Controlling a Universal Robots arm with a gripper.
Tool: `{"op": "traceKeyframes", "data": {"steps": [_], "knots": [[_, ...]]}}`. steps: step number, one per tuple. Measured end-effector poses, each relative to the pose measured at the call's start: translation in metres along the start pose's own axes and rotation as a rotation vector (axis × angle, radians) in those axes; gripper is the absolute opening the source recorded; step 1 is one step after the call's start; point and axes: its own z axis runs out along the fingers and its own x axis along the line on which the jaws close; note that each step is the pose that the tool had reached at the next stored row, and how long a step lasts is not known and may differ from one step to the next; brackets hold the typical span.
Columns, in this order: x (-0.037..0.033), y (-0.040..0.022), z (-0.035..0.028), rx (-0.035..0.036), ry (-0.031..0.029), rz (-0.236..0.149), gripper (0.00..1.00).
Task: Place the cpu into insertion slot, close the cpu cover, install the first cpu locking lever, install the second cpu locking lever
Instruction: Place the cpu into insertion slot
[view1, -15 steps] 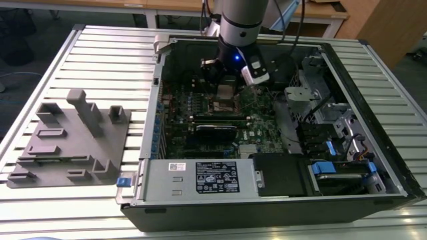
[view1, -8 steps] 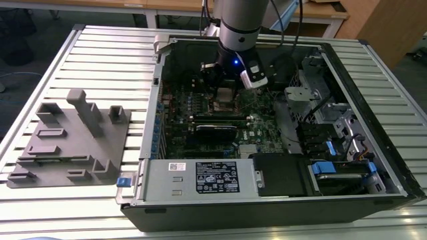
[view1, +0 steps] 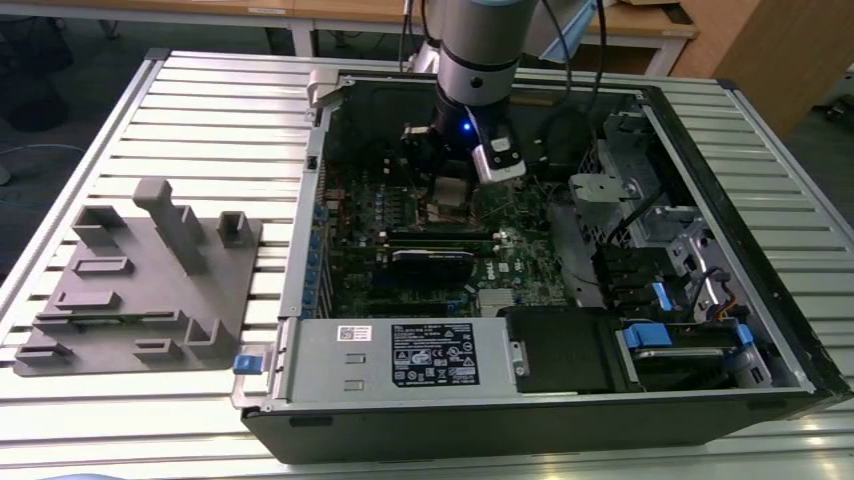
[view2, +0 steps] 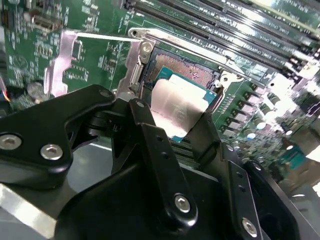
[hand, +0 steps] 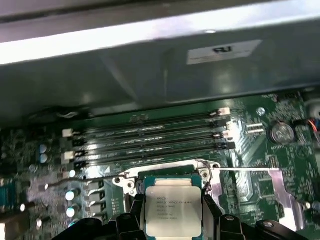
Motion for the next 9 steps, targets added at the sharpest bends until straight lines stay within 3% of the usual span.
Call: {"op": "traceKeyframes", "data": {"steps": [3, 7, 9], "knots": [[0.0, 0.0, 0.0003, -0.0003, -0.0055, 0.051, 0.54], [0.0, 0.0, 0.0004, -0.0005, -0.0058, 0.054, 0.54], [0.0, 0.0, 0.0004, -0.001, -0.008, 0.073, 0.54]]}}
